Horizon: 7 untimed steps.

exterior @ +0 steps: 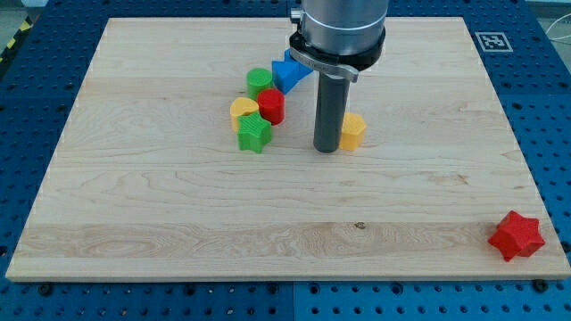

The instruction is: Push the yellow hexagon towards the red star

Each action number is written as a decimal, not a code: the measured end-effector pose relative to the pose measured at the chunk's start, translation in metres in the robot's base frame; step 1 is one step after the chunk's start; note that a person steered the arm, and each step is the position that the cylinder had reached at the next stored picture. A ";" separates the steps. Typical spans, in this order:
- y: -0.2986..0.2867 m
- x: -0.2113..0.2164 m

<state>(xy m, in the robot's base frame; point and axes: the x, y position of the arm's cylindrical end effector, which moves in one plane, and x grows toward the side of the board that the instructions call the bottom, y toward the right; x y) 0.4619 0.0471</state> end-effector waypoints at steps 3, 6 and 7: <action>-0.035 -0.035; 0.024 -0.036; 0.027 -0.027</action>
<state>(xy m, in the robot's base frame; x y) 0.4347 0.0740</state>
